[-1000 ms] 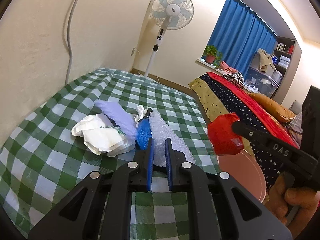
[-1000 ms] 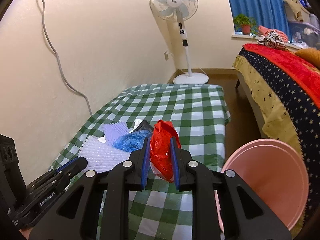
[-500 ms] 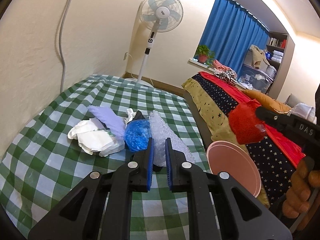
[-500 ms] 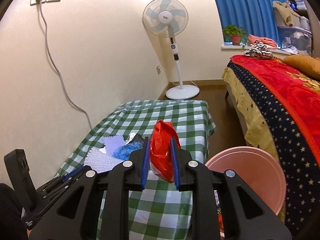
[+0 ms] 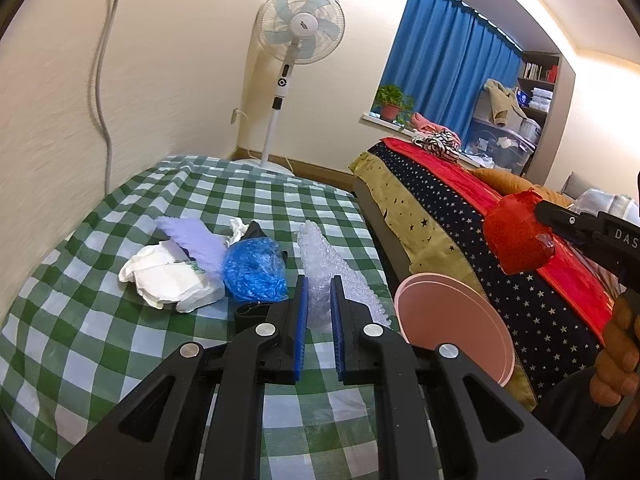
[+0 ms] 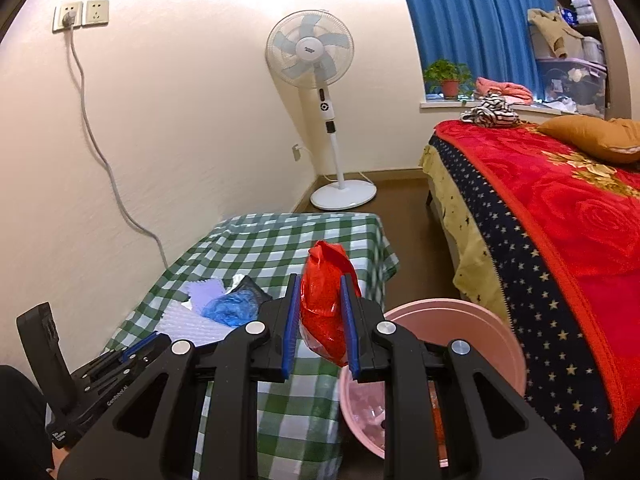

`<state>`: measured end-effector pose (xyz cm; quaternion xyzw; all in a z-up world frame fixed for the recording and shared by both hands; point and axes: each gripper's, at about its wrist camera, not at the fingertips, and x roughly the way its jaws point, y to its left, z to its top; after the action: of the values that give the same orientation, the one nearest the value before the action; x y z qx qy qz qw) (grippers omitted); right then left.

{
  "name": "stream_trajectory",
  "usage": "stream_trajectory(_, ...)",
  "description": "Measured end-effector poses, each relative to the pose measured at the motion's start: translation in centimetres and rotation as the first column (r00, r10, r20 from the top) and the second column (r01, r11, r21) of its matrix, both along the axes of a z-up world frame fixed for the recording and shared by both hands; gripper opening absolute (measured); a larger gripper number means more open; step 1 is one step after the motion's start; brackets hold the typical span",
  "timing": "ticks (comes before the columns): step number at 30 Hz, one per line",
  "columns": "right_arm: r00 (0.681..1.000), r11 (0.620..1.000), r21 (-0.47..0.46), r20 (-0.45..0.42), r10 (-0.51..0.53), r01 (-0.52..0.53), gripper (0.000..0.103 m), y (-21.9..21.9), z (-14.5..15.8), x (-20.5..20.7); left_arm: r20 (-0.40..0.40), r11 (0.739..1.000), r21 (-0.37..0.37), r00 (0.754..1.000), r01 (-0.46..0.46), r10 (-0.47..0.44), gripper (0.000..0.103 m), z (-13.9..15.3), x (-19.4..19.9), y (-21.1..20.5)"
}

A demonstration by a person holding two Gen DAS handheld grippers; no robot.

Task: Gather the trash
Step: 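Carry the red bag and white foam net with both tools toward the pink bin, then open the right tool over the bin while the left tool releases the foam net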

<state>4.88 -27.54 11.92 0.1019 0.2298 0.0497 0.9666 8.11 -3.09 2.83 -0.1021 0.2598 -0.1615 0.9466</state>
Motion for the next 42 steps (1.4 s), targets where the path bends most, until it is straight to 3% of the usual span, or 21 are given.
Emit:
stream_trajectory(20,0.99,0.99,0.04,-0.036,-0.134,0.136,0.02,-4.6,-2.8,-0.2,-0.001,0.997,0.026,0.997,0.077,-0.077,0.011,-0.4,-0.3,-4.2)
stream_trajectory(42,0.971,0.972,0.018,-0.058,-0.233,0.234,0.02,-7.0,-4.2,0.0,-0.006,0.982,0.033,0.983,0.184,-0.184,0.011,-1.4,0.5,-10.3)
